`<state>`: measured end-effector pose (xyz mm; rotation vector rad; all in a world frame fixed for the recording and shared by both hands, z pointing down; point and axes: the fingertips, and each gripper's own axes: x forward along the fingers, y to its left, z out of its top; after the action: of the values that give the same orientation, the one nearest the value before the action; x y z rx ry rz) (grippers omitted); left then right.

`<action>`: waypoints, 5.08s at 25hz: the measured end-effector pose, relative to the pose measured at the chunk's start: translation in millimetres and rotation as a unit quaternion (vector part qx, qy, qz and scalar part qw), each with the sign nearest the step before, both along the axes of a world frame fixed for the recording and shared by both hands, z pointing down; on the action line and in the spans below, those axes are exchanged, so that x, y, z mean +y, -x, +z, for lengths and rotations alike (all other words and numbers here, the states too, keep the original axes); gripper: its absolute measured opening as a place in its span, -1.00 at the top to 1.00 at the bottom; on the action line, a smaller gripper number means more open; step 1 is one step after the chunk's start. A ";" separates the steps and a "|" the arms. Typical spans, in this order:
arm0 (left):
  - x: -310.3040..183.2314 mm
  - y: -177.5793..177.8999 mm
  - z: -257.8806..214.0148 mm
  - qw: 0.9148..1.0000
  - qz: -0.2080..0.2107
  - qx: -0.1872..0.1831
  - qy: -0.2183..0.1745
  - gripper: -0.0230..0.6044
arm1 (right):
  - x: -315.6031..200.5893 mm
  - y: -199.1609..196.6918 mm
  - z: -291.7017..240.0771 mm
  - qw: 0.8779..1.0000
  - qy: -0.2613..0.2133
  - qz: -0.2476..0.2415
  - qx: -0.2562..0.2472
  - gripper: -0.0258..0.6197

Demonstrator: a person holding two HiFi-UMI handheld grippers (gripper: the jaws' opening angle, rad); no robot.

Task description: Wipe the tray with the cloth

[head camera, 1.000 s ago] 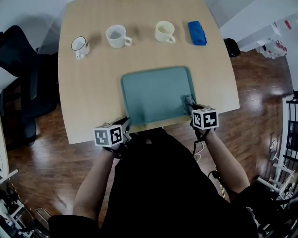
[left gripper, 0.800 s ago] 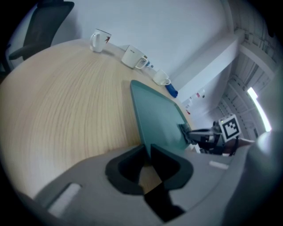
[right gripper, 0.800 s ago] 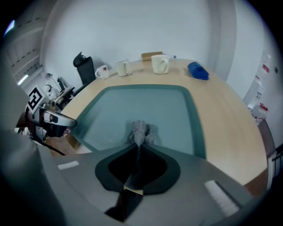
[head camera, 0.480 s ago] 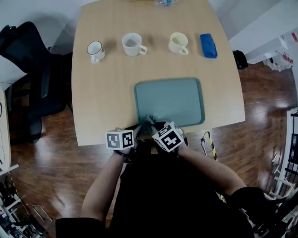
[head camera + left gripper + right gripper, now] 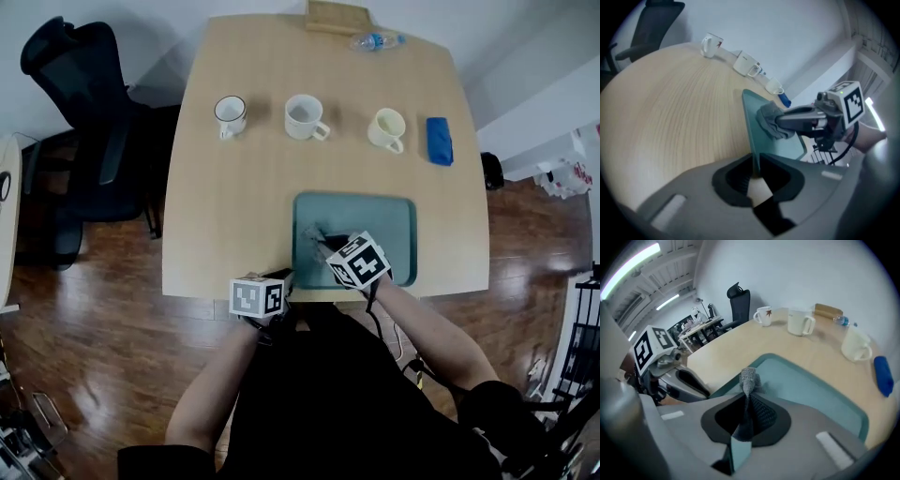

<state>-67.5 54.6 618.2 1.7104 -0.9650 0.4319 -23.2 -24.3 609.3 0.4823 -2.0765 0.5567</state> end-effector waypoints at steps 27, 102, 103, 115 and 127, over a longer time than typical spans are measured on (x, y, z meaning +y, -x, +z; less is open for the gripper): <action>-30.9 -0.4 10.8 0.998 0.024 -0.049 0.029 0.80 | 118.3 18.0 9.9 0.887 -0.055 -0.455 0.047 0.84; -28.7 -0.9 9.6 0.995 0.048 -0.090 0.007 0.80 | 101.4 -63.5 9.6 0.931 -0.036 -0.364 0.004 0.84; -28.6 -1.3 9.3 0.995 0.048 -0.091 0.007 0.80 | 98.2 -64.7 9.6 0.929 -0.043 -0.368 0.008 0.84; -29.6 -2.6 8.3 0.994 0.041 -0.100 0.000 0.80 | -102.7 -109.2 12.5 0.946 -0.160 -0.244 0.139 0.84; -29.9 2.3 10.0 0.996 0.027 -0.090 0.005 0.79 | -40.1 -96.7 12.1 0.930 -0.143 -0.322 0.106 0.84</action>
<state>-69.8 24.7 628.1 1.7124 -1.0441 0.6343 73.5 -64.4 621.4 -0.0009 -1.9576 -0.1810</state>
